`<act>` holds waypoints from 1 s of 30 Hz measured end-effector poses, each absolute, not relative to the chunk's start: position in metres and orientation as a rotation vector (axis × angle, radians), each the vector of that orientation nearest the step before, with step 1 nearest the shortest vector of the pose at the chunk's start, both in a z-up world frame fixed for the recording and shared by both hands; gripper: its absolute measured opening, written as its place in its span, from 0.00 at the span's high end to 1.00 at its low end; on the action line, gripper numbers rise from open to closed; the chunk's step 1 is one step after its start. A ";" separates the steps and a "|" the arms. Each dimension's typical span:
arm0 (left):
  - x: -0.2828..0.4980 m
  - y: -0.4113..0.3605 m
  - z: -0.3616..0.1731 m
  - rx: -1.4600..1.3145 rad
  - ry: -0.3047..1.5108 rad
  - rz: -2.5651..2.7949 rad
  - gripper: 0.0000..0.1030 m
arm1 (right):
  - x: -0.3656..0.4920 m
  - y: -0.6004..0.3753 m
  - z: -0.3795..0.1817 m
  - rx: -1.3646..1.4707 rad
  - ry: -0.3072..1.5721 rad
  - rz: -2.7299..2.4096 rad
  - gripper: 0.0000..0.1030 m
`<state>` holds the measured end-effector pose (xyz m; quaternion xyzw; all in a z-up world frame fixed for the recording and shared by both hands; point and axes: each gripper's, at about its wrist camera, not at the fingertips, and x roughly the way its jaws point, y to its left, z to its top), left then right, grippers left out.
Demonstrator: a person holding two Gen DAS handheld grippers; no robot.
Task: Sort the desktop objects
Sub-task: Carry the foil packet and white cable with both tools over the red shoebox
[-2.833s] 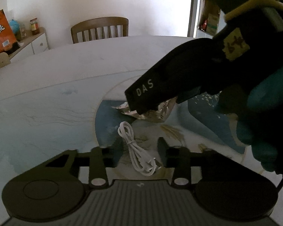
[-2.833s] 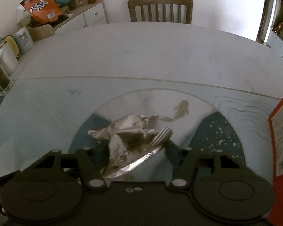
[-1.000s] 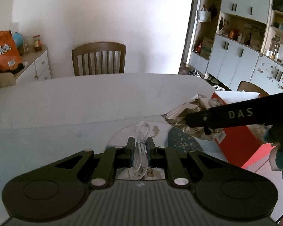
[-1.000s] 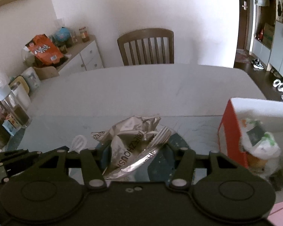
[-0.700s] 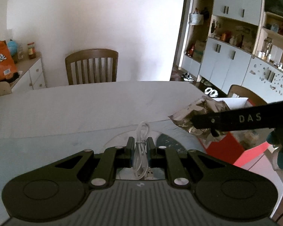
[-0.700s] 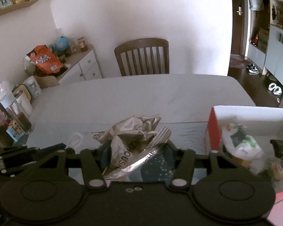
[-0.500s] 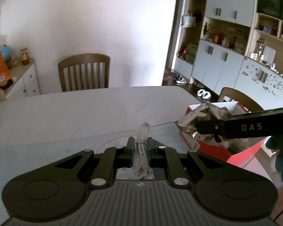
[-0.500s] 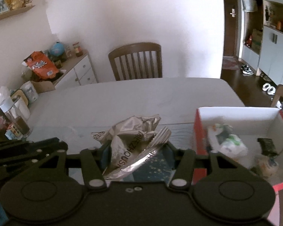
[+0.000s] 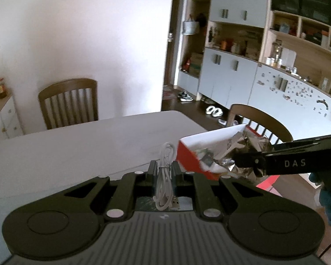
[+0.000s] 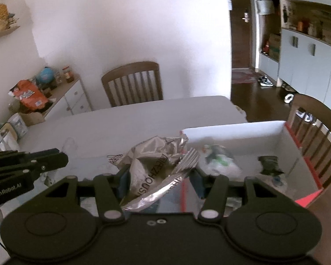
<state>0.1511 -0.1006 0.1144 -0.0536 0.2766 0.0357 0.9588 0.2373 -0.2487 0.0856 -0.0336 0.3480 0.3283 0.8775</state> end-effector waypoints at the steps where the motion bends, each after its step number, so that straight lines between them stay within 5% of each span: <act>1: 0.155 -0.105 0.115 -0.106 0.560 0.064 0.88 | 0.239 -0.254 0.085 -0.066 0.726 0.678 0.46; 30: 0.273 -0.226 0.057 -0.044 0.701 -0.059 0.88 | 0.348 -0.361 0.043 -0.056 0.776 0.576 0.48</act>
